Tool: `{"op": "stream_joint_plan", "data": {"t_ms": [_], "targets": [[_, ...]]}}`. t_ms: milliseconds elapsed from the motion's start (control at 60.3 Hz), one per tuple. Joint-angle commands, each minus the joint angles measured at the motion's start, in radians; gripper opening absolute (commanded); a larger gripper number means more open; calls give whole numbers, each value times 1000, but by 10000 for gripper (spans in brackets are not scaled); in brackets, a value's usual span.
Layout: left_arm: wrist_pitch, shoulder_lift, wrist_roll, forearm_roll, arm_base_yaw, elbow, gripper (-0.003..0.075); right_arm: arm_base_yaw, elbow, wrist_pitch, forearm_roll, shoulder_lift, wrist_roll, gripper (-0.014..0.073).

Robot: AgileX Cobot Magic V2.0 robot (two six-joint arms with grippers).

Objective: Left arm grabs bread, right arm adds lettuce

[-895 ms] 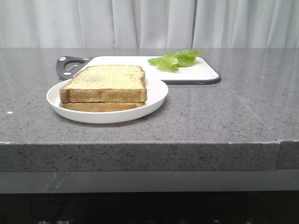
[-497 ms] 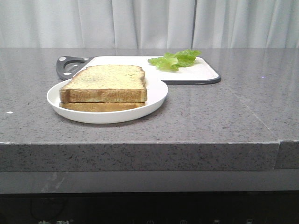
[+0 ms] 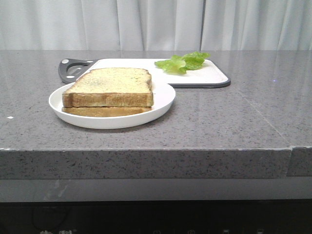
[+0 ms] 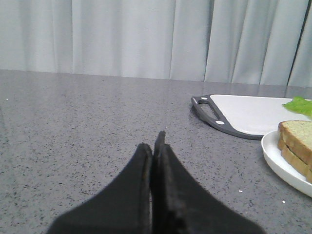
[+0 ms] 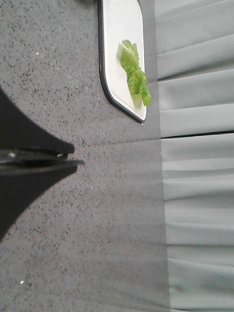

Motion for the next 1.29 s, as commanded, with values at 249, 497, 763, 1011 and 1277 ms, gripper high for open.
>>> {"op": "stream_joint_plan", "data": {"t_ms": [249, 497, 763, 1011, 1277], "targets": [[-94, -17, 0, -2, 2, 3, -20, -7, -5, -96, -10, -23, -8, -116], [11, -8, -4, -82, 2, -195, -20, -7, -173, 62, -10, -21, -7, -116], [361, 148, -4, -88, 2, -562, -20, -7, -478, 257, -10, 83, -8, -116], [605, 351, -4, -88, 2, -774, -20, -7, -680, 449, -10, 264, -8, -116], [622, 459, -4, -91, 2, -771, -20, -7, -695, 588, -10, 404, -8, -116]]}}
